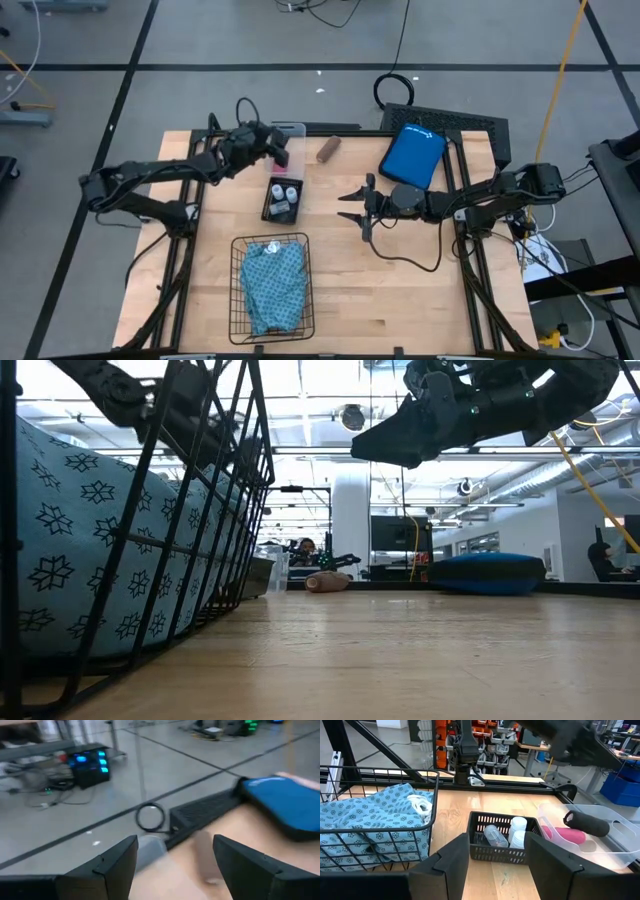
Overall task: Pick & place medical supplies in basket/bin
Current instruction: Put the brown bandage into the transparent bin
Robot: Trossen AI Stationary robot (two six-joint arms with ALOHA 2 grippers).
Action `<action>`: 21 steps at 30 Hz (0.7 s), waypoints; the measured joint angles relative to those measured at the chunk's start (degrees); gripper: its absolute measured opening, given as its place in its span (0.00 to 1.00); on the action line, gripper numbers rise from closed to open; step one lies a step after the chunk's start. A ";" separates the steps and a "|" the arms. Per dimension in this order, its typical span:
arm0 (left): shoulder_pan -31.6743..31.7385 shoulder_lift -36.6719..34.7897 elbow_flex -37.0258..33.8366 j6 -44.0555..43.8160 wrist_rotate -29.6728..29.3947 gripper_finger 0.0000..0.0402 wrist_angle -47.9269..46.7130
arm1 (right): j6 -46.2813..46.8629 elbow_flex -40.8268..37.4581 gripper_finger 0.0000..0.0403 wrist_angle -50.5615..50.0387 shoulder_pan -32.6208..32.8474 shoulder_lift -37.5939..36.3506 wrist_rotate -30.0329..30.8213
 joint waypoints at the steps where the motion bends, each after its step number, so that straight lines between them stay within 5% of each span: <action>1: -0.60 -1.44 0.00 -0.17 0.78 0.67 -1.44 | -0.04 0.00 0.45 0.00 -0.06 0.00 0.00; 9: -4.27 -9.98 0.02 -1.58 2.59 0.67 -10.85 | -1.71 0.00 0.43 0.05 -0.12 0.00 1.29; 17: -7.87 -9.95 0.00 -2.61 9.06 0.67 -11.92 | -0.68 0.03 0.43 0.34 -1.22 -0.02 15.02; 21: -9.85 -9.93 0.00 -2.60 9.33 0.67 -11.64 | 7.48 4.01 0.43 -6.77 -7.47 -0.02 10.16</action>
